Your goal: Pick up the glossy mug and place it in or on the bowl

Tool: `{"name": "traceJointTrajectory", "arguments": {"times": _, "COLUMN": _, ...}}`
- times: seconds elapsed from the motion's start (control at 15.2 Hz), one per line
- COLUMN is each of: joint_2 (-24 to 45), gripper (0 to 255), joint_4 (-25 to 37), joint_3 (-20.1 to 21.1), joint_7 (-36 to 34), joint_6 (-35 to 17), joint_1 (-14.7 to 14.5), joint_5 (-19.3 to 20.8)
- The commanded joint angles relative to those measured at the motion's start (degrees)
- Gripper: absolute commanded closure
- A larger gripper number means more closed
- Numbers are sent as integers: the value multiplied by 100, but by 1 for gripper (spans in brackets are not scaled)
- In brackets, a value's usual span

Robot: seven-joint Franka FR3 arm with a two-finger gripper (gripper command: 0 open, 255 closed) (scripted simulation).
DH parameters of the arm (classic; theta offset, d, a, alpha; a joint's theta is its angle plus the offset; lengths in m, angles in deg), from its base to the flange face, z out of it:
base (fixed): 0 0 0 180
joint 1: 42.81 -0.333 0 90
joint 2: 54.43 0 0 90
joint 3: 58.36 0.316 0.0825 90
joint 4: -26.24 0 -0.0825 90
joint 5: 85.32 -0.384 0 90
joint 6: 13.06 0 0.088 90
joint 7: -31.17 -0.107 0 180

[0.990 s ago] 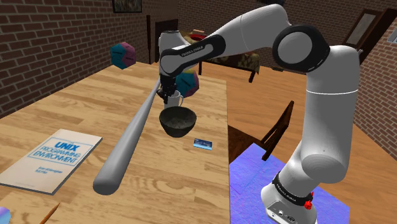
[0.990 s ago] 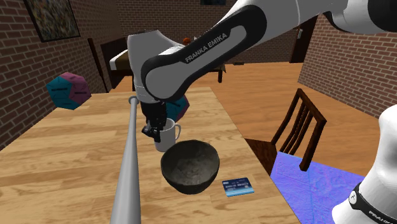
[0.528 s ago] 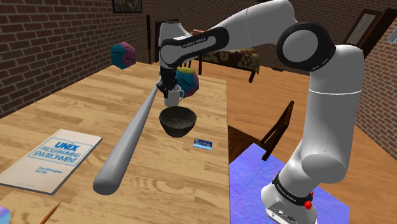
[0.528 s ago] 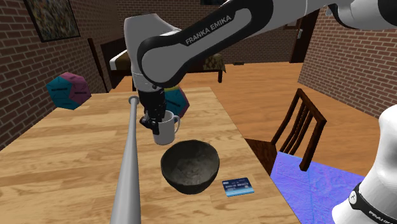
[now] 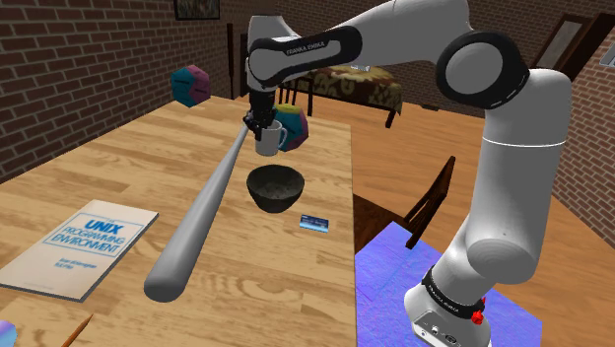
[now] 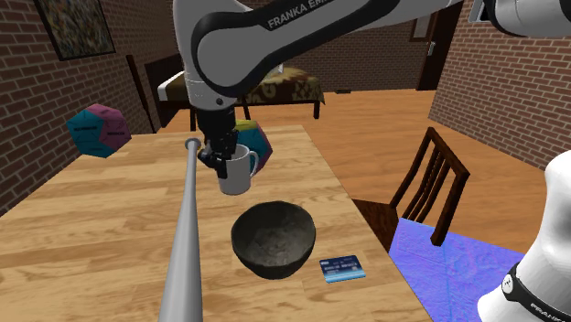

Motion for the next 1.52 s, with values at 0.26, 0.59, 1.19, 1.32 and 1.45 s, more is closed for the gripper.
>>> {"name": "traceJointTrajectory", "arguments": {"times": 0.26, "joint_2": -92, "gripper": 255, "joint_4": 340, "joint_3": 12, "joint_7": 24, "joint_6": 432, "joint_1": -13, "joint_5": -22}}
{"name": "traceJointTrajectory", "arguments": {"times": 0.59, "joint_2": -131, "gripper": 255, "joint_4": 669, "joint_3": 17, "joint_7": 53, "joint_6": 798, "joint_1": -18, "joint_5": -36}}
{"name": "traceJointTrajectory", "arguments": {"times": 1.19, "joint_2": -566, "gripper": 255, "joint_4": 594, "joint_3": 73, "joint_7": -53, "joint_6": 1166, "joint_1": -98, "joint_5": -61}}
{"name": "traceJointTrajectory", "arguments": {"times": 1.32, "joint_2": -972, "gripper": 255, "joint_4": 83, "joint_3": 131, "joint_7": -195, "joint_6": 1071, "joint_1": -170, "joint_5": -80}}
{"name": "traceJointTrajectory", "arguments": {"times": 1.45, "joint_2": -1356, "gripper": 255, "joint_4": -375, "joint_3": 195, "joint_7": -340, "joint_6": 1005, "joint_1": -244, "joint_5": -105}}
